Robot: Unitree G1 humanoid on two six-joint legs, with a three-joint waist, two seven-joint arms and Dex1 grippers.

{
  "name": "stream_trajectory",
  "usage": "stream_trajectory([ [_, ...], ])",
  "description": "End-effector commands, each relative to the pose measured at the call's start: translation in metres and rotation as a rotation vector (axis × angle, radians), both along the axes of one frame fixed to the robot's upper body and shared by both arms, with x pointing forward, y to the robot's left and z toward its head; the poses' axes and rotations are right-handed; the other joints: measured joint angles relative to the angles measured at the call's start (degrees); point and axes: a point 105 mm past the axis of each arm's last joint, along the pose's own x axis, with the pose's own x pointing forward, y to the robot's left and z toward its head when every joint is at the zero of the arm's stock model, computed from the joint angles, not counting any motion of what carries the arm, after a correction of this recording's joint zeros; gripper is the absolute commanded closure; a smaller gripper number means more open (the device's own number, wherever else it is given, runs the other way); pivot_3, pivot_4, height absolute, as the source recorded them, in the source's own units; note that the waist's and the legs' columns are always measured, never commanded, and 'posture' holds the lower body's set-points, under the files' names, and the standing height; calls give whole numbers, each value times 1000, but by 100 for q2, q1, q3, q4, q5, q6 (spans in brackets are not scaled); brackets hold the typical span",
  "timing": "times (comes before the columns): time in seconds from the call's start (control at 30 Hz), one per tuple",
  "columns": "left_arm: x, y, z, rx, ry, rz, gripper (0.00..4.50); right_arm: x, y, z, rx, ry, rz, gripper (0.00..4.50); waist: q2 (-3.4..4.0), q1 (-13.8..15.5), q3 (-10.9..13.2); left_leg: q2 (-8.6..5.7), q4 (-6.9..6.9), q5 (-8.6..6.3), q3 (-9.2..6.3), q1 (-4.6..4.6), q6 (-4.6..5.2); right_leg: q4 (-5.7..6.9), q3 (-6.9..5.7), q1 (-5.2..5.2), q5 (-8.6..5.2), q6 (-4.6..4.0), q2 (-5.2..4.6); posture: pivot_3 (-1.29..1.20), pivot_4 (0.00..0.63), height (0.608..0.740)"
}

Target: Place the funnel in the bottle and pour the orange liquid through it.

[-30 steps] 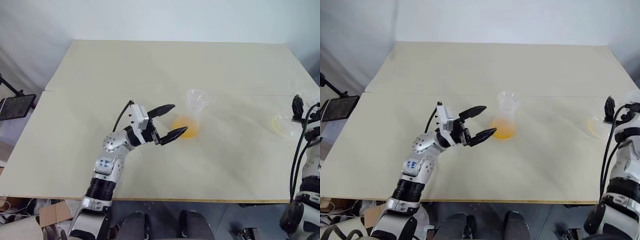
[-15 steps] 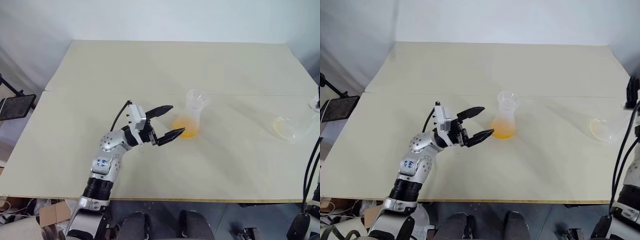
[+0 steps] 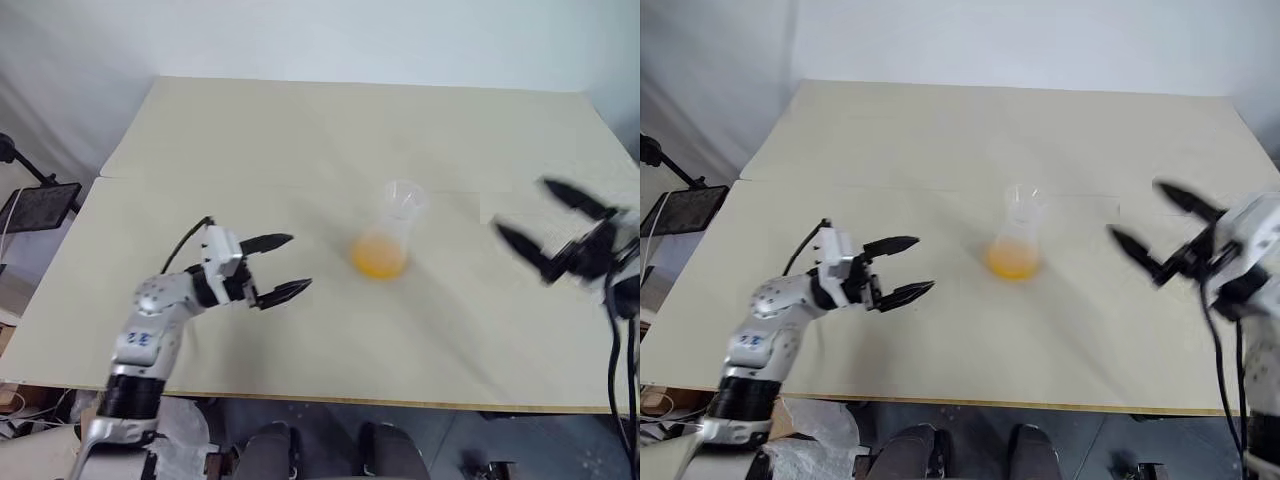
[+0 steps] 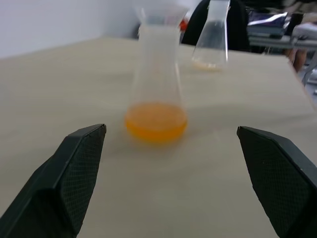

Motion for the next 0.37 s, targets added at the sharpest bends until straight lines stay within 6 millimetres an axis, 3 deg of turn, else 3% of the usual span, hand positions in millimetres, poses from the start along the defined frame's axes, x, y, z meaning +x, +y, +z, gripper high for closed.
stream_trajectory([
  [0.03, -12, 1, 13, 16, -45, -38, 0, -22, 10, -14, -149, 29, 128, 15, -1, -4, 1, 2, 0, 0, -1, 2, 0, -9, -3, 7, 0, 0, 2, 0, 150, 740],
  [0.37, -25, 12, 3, 88, -41, -6, 0, -30, -18, -42, -203, 101, 88, 15, -2, -24, 2, 10, -8, -3, -6, 38, -5, -30, -7, 47, 0, -1, 8, 0, 150, 740],
])
